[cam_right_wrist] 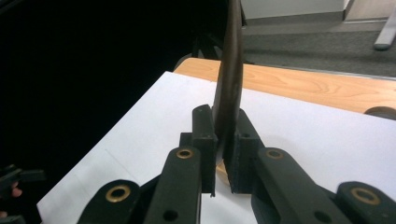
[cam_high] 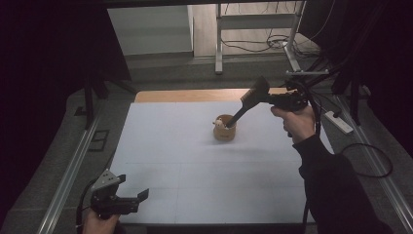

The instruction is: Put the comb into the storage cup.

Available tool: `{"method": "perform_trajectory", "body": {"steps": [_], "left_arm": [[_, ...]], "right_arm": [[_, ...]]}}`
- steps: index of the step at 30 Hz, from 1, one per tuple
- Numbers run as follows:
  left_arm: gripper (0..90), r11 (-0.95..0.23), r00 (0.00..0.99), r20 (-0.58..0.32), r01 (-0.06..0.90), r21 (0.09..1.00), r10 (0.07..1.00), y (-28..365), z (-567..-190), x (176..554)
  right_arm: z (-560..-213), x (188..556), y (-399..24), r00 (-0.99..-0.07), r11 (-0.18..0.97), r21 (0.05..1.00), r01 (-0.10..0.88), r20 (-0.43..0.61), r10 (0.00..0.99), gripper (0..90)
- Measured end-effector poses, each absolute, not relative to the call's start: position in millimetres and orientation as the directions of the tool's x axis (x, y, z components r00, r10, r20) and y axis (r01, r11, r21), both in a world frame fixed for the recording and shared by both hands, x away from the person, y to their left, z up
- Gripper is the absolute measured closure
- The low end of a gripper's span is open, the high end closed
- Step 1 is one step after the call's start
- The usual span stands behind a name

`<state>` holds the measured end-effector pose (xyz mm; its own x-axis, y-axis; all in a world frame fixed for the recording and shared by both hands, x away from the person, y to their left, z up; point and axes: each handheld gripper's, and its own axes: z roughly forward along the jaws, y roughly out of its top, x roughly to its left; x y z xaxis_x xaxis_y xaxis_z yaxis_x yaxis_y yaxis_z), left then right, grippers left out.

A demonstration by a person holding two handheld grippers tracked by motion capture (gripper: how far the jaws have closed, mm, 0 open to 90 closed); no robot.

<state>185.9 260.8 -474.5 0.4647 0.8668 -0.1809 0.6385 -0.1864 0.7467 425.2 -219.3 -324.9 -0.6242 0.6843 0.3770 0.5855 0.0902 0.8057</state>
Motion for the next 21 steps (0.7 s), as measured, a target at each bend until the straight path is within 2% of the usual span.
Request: {"method": "perform_trajectory", "body": {"steps": [21], "left_arm": [[0.2,-0.205,0.467,-0.182,0.662,0.721,0.865,258,-476,189]], "right_arm": [[-320,447,-216,-0.593,0.093,0.818,0.567,0.327,0.735,83.8]]}}
